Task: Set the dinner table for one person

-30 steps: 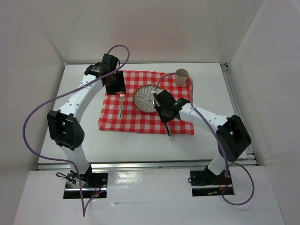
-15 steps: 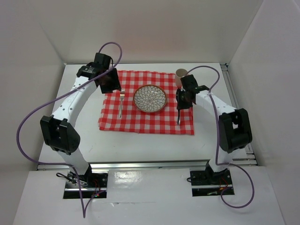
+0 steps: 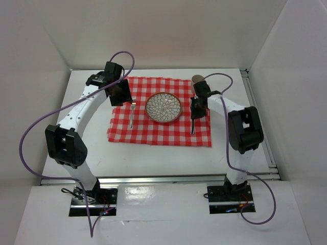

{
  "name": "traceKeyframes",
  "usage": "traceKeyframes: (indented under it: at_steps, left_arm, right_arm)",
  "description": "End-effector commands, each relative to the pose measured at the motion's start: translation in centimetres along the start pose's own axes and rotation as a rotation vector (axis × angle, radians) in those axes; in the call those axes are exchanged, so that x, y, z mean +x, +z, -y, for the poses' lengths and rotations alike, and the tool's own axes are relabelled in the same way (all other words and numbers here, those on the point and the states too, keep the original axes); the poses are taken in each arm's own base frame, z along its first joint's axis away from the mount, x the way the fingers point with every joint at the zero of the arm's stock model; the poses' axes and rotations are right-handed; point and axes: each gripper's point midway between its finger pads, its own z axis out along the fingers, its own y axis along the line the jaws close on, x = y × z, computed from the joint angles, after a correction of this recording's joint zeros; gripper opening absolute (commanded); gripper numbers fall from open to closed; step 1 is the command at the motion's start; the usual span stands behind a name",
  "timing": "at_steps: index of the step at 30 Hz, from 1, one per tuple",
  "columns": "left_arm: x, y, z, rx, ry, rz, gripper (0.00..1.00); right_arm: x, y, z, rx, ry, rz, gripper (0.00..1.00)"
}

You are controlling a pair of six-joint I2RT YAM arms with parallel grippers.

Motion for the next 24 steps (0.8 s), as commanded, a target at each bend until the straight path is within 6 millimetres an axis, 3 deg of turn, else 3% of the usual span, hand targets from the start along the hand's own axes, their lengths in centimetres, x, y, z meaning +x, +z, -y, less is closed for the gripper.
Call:
traceKeyframes:
  at_steps: [1,3,4,6,10,14,16,17,24]
  left_arm:
    - [-0.8,-1.3,0.4,0.030,-0.013,0.043,0.61]
    - [-0.7,-1.3,0.5,0.038,-0.013,0.038,0.61]
    - [-0.8,-1.6,0.6,0.042,-0.013,0.046,0.61]
    - [-0.8,-1.6,0.6,0.042,-0.013,0.046,0.61]
    - [-1.5,-3.0,0.9,0.060,-0.013,0.077,0.61]
    - [-2.0,-4.7,1.1,0.078,-0.014,0.109,0.61]
    - [-1.8,-4.9,1.0,0.081,-0.014,0.114,0.61]
    - [-2.1,-5.4,1.2,0.092,-0.025,0.134,0.61]
    - [-1.2,-5.2,1.1,0.108,-0.023,0.124,0.61]
  right_arm:
    - [-4.0,-0.1,-0.5,-0.007,0.008,0.106,0.23]
    - [-4.4,-0.3,-0.3,0.011,0.018,0.114,0.33]
    - [-4.1,-0.3,-0.2,0.014,0.018,0.104,0.49]
    - [-4.9,-1.2,-0.3,0.020,0.019,0.121,0.62]
    - [-6.9,-5.2,0.1,0.056,0.025,0.200,0.68]
    - [-8.0,-9.9,0.9,0.104,0.049,0.284,1.00]
    - [-7.8,-11.4,3.0,0.151,0.122,0.306,1.00]
    - [-7.9,-13.2,3.5,0.159,0.171,0.346,1.00]
    - [-5.4,-17.2,7.2,0.190,0.304,0.395,1.00]
